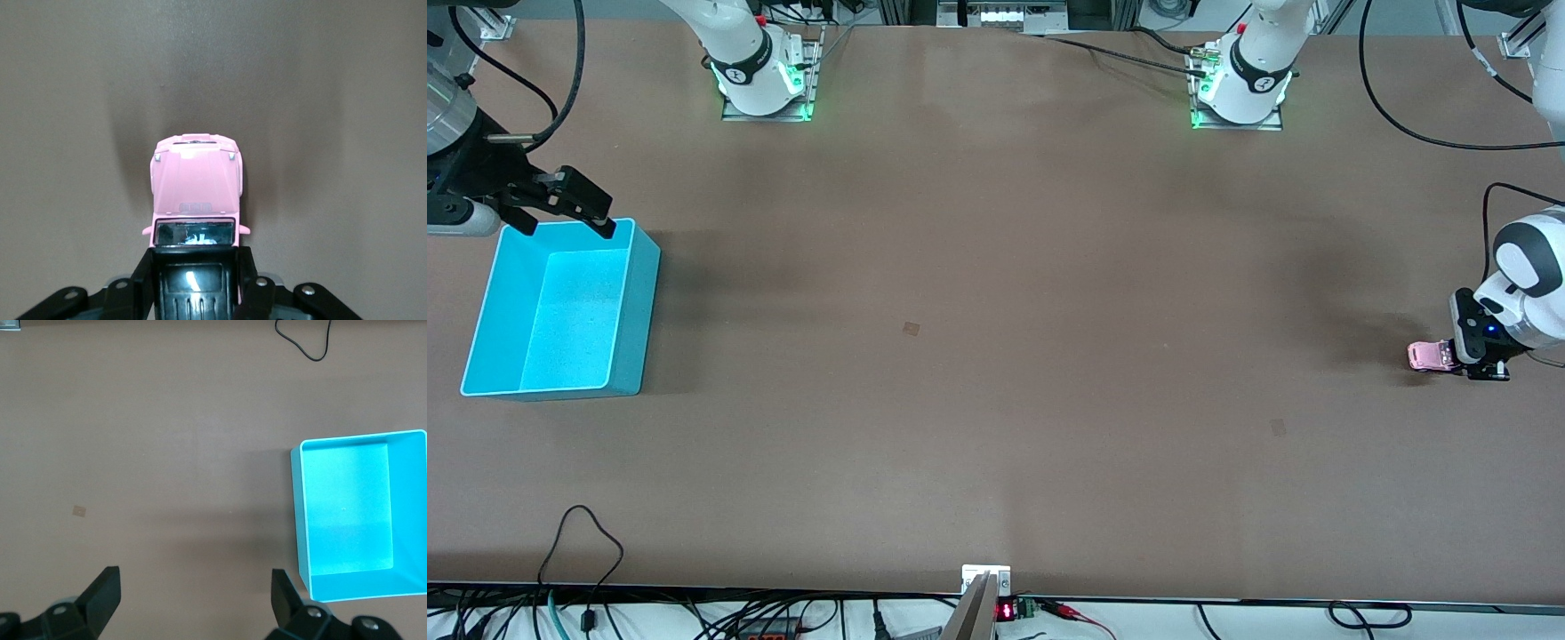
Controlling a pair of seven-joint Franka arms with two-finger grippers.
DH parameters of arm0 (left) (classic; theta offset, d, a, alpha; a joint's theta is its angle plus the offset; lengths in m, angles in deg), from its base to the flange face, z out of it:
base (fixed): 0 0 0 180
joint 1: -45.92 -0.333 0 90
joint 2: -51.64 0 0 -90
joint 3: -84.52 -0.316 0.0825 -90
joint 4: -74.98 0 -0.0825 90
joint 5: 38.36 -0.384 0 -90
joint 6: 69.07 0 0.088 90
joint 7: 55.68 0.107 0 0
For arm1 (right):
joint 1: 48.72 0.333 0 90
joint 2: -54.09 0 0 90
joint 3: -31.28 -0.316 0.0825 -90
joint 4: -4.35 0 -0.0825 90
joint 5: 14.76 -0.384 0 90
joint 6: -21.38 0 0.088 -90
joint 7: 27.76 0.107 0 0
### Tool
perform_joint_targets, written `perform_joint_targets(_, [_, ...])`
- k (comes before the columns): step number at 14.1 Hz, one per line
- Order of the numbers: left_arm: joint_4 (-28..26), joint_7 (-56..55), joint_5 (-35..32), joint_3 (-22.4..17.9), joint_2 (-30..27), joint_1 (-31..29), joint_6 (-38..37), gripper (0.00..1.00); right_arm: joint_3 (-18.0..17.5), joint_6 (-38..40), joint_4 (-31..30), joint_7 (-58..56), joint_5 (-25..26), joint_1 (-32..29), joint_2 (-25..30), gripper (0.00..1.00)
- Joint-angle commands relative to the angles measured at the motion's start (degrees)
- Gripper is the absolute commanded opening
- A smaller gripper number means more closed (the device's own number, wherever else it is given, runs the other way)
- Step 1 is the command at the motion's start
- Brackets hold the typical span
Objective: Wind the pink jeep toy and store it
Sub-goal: 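Drag the pink jeep backward along the table with the left gripper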
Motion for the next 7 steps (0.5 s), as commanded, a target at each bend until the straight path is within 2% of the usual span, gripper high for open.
perform_joint_targets(1, [1.1,1.5,-0.7,0.3,3.4,-1.3,-2.3,1.00,0.2,1.0,0.7,-0.4,0.9,0.4,0.2,1.00])
perform_joint_targets(7, [5.8,-2.6,-0.7,3.4,-0.7,0.5,-18.0,1.00,0.2,1.0,0.7,-0.4,0.9,0.4,0.2,1.00])
